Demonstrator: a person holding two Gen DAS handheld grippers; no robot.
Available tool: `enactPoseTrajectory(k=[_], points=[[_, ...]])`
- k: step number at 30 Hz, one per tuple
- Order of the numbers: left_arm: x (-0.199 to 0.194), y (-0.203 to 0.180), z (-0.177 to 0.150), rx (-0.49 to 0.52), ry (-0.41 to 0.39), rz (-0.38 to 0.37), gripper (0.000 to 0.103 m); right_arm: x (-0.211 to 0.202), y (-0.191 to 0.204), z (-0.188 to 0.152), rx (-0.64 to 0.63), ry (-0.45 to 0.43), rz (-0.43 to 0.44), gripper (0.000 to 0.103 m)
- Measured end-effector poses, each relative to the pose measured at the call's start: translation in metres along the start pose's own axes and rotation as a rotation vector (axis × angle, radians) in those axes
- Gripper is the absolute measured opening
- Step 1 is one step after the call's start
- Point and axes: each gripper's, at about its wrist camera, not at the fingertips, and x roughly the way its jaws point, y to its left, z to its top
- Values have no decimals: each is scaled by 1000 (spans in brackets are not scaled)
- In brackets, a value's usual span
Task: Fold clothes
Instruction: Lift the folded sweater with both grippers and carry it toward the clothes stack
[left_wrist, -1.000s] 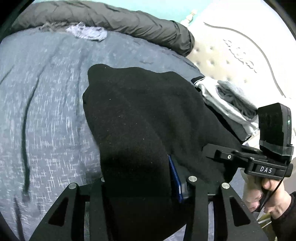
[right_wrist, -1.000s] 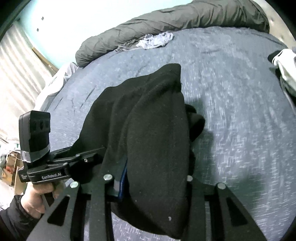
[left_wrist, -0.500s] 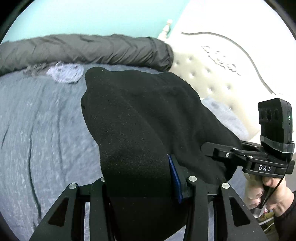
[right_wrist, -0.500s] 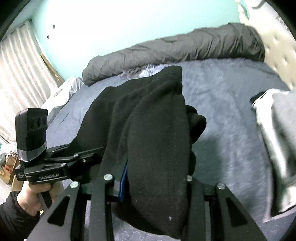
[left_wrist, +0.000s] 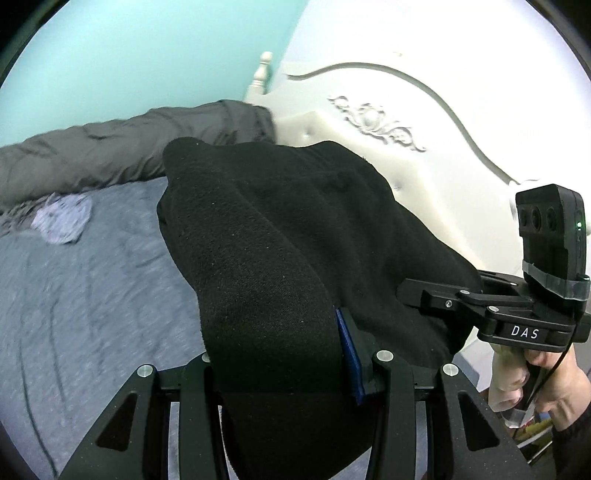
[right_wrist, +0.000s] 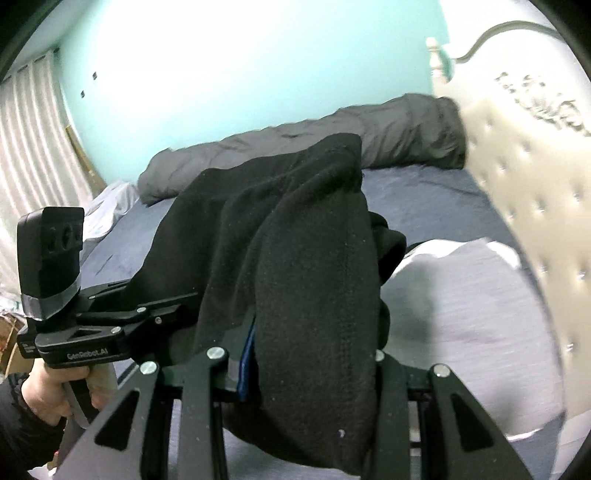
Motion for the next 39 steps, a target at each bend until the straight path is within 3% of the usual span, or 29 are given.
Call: enactPoseTrajectory(k=[9,16,21,27,32,36,38,39], points=[[74,-69,29,28,18,-51,45,-37,-97,10,15,-20,-76,36],[139,-89,12,28,85,-58,45,-21,-161,-17,65,0,-85,36],[164,-92,-10,6,121,-68,47,-8,-191,-49,120,5,-74,39],[160,-99,-8,-7,133,-65,51,-15,-198,-49,188,-25,-54,57],[158,-113,-7,17,144,-50,52,-37,-189,-44,184,-71,-147,60],[166,-119,-6,20,144,-26,53,-72,-184,-38,208,-175,-264,60],[166,-123,-7,19,147,-20,54,-88,-175,-32,204,-245,-262,54],[166,-122,-7,18,146,-18,54,-92,-169,-27,192,-259,-242,28]])
